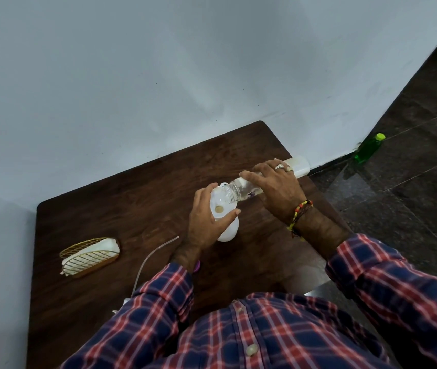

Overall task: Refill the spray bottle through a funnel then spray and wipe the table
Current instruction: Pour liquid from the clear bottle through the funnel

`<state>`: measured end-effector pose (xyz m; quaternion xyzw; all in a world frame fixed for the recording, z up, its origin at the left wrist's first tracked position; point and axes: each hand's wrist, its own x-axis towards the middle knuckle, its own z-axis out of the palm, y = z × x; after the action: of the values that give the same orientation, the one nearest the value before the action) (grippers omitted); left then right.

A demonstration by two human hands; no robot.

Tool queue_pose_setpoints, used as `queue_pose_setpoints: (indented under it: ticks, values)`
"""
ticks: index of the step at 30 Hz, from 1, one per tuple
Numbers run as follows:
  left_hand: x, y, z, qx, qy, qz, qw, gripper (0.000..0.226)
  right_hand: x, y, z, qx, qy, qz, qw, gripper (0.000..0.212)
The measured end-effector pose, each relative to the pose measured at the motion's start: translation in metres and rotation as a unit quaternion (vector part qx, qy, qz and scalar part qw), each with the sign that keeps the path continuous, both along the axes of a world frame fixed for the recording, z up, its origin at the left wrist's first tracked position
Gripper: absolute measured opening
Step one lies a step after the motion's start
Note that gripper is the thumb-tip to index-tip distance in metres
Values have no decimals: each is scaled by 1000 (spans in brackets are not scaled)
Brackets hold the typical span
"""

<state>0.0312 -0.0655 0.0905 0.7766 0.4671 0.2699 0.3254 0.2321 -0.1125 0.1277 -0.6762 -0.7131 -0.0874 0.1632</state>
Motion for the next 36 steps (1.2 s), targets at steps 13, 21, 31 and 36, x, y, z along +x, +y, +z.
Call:
queue_pose_setpoints:
  ticks: [13,21,31,36]
  values:
    - [0,1,-1,-1,11,4,1000,83,0,0,-1,4,-1,2,1000,64]
    - [0,1,0,-5,11,2,1000,83,0,1,-3,7,-4,2,1000,64]
    - [0,0,1,4,4,0,1000,83,1,1,-4,-4,-5,0,1000,64]
    - [-1,-1,1,7,-3,-1,1000,84,2,1,-5,5,-9,1,1000,62]
